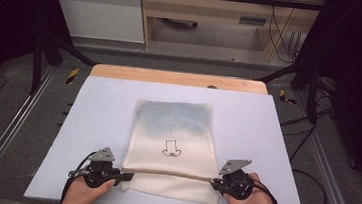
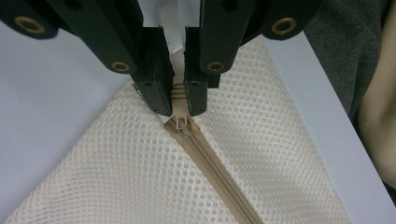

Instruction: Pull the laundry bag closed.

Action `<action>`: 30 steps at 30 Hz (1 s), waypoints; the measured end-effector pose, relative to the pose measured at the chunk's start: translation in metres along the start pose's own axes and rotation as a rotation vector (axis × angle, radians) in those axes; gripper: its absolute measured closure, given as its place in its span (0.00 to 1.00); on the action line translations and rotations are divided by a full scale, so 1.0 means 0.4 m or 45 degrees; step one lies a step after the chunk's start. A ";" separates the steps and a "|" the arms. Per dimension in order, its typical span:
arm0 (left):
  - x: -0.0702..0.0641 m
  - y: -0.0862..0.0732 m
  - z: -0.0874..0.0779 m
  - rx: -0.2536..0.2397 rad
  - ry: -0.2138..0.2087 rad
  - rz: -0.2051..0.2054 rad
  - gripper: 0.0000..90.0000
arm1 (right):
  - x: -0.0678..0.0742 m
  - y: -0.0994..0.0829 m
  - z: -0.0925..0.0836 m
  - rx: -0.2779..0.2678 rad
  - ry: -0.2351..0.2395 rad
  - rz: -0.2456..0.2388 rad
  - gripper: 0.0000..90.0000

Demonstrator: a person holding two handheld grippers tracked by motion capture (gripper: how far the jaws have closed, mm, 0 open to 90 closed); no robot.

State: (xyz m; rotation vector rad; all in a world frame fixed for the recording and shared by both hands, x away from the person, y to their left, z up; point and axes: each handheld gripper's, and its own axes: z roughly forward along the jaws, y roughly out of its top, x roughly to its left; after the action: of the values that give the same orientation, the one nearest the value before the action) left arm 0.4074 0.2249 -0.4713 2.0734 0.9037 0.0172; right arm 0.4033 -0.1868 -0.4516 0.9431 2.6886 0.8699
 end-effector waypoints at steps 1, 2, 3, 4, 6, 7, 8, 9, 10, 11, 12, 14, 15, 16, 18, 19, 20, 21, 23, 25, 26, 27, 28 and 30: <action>0.000 0.000 -0.001 -0.001 -0.001 0.001 0.90 | 0.000 0.000 0.000 0.002 -0.003 -0.001 0.91; 0.000 0.000 -0.001 -0.001 0.000 0.000 0.90 | 0.000 0.000 -0.001 0.002 -0.007 0.003 0.91; 0.000 0.000 -0.001 -0.001 0.000 0.000 0.90 | -0.002 -0.001 0.000 0.003 -0.010 -0.001 0.91; 0.001 0.000 -0.001 -0.001 0.001 0.000 0.90 | -0.003 -0.001 -0.001 0.009 -0.011 0.000 0.91; 0.001 0.000 -0.002 -0.001 -0.001 -0.001 0.90 | -0.006 -0.004 0.000 0.012 -0.019 0.008 0.91; 0.000 0.000 -0.002 -0.001 0.000 0.001 0.90 | -0.008 -0.005 0.001 0.013 -0.022 0.015 0.91; 0.000 0.000 -0.001 0.000 0.000 0.003 0.90 | -0.009 -0.006 0.000 0.009 -0.018 0.018 0.91; 0.000 0.000 -0.001 0.002 0.001 0.005 0.90 | -0.010 -0.006 0.000 0.006 -0.021 0.013 0.91; 0.000 0.000 -0.001 0.002 0.002 0.005 0.90 | -0.010 -0.006 0.001 0.005 -0.024 0.015 0.91; 0.000 0.000 -0.001 0.002 0.001 0.005 0.90 | -0.010 -0.005 0.002 0.005 -0.029 0.019 0.91; 0.000 0.001 -0.001 0.002 0.001 0.007 0.90 | -0.010 -0.005 0.001 0.005 -0.025 0.020 0.91; -0.001 0.000 0.001 0.003 0.001 0.007 0.90 | -0.011 -0.006 0.001 0.002 -0.029 0.016 0.91; -0.003 0.000 0.001 0.005 0.000 0.005 0.90 | -0.012 -0.005 0.001 0.002 -0.034 0.021 0.91; -0.004 0.000 0.001 0.007 0.007 0.008 0.90 | -0.012 -0.005 0.001 0.004 -0.038 0.021 0.91; -0.004 0.000 0.000 0.007 0.005 0.012 0.90 | -0.012 -0.005 0.002 0.004 -0.038 0.026 0.91; -0.005 0.000 0.000 0.008 0.006 0.014 0.90 | -0.012 -0.005 0.002 0.002 -0.038 0.026 0.91; -0.005 0.000 0.000 0.008 0.006 0.014 0.90 | -0.012 -0.005 0.002 0.003 -0.038 0.027 0.91; -0.005 0.000 0.000 0.009 0.006 0.013 0.90 | -0.012 -0.005 0.002 0.002 -0.039 0.029 0.91; -0.004 -0.001 0.000 0.013 0.008 0.008 0.89 | -0.010 -0.005 0.002 0.006 -0.038 0.038 0.91; -0.003 -0.002 0.000 0.012 0.000 -0.003 0.86 | -0.010 -0.005 0.003 0.010 -0.038 0.039 0.91; -0.002 -0.002 0.000 0.014 -0.006 -0.010 0.83 | -0.011 -0.004 0.004 0.007 -0.039 0.039 0.90; -0.001 -0.002 -0.003 0.005 0.012 -0.023 0.75 | -0.013 -0.004 0.005 -0.012 -0.050 0.040 0.86; 0.001 -0.002 -0.008 -0.018 0.036 -0.049 0.62 | -0.014 -0.003 0.005 -0.026 -0.067 0.049 0.75; 0.007 -0.003 -0.024 -0.061 0.035 -0.093 0.42 | -0.020 -0.001 0.008 -0.065 -0.125 0.083 0.54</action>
State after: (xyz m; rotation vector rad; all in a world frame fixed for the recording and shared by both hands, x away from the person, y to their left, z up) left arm 0.4058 0.2337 -0.4667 1.9987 0.9855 0.0282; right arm 0.4107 -0.1905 -0.4546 1.0396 2.5544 0.8766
